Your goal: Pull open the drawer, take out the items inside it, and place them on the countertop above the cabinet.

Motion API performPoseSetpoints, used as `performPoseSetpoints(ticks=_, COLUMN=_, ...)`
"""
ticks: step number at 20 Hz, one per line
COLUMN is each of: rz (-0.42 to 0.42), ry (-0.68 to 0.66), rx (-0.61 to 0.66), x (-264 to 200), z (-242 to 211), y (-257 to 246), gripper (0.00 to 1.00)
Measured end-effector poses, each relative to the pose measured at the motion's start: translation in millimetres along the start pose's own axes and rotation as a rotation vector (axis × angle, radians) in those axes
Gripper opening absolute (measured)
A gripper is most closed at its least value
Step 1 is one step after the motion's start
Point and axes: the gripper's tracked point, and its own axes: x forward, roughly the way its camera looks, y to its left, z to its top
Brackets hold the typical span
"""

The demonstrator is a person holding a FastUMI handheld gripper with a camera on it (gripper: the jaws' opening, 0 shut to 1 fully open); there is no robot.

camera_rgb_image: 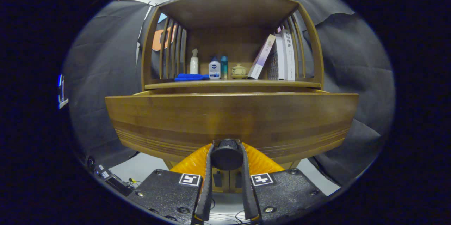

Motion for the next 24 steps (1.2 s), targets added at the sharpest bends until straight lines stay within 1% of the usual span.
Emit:
performPoseSetpoints(ticks=6, rz=0.021, ry=0.023, rx=-0.002, x=-33, z=-10, y=-2, gripper=0.39)
performPoseSetpoints(ticks=12, rz=0.065, ry=0.027, rx=-0.039, x=-69, z=-21, y=6, gripper=0.39)
performPoseSetpoints(ticks=15, rz=0.058, ry=0.013, rx=-0.090, x=-70, z=-23, y=2, gripper=0.39)
performPoseSetpoints(ticks=19, rz=0.066, ry=0.045, rx=-0.077, x=-70, z=-26, y=4, gripper=0.39)
performPoseSetpoints(ticks=21, rz=0.067, ry=0.059, rx=-0.081, x=-77, z=-24, y=3, gripper=0.46)
performPoseSetpoints(ticks=22, rz=0.079, ry=0.049, rx=-0.085, x=-82, z=-16, y=6, gripper=0.51)
performPoseSetpoints(ticks=23, rz=0.090, ry=0.039, rx=-0.097, x=-88, z=-8, y=8, gripper=0.53)
performPoseSetpoints(ticks=24, rz=0.103, ry=0.027, rx=-0.108, x=-94, z=1, y=11, gripper=0.57)
